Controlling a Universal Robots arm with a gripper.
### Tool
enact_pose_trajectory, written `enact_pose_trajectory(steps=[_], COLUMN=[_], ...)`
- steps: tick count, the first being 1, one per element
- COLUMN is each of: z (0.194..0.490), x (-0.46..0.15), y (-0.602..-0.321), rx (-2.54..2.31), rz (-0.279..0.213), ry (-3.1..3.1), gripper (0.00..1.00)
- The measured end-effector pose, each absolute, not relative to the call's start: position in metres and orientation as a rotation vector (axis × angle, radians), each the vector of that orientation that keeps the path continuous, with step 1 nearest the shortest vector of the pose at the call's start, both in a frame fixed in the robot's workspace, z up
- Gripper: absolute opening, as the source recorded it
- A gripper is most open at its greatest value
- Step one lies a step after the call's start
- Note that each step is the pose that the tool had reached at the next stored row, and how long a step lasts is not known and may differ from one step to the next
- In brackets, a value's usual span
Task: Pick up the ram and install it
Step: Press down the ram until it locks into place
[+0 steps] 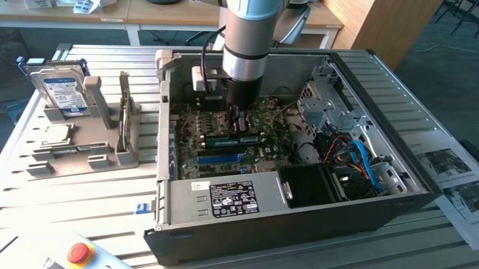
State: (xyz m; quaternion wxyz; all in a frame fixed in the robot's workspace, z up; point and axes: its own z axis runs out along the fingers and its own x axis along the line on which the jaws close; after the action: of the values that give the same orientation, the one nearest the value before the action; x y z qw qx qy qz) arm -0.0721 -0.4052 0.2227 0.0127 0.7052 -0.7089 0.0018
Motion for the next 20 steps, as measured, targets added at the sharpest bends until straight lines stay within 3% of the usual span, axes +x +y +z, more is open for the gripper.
enact_pose_trajectory(steps=[20], z=[0.2218], x=[-0.0721], y=[-0.4052], rx=[2.198], rz=[0.006], ry=[-2.209], gripper=[0.1])
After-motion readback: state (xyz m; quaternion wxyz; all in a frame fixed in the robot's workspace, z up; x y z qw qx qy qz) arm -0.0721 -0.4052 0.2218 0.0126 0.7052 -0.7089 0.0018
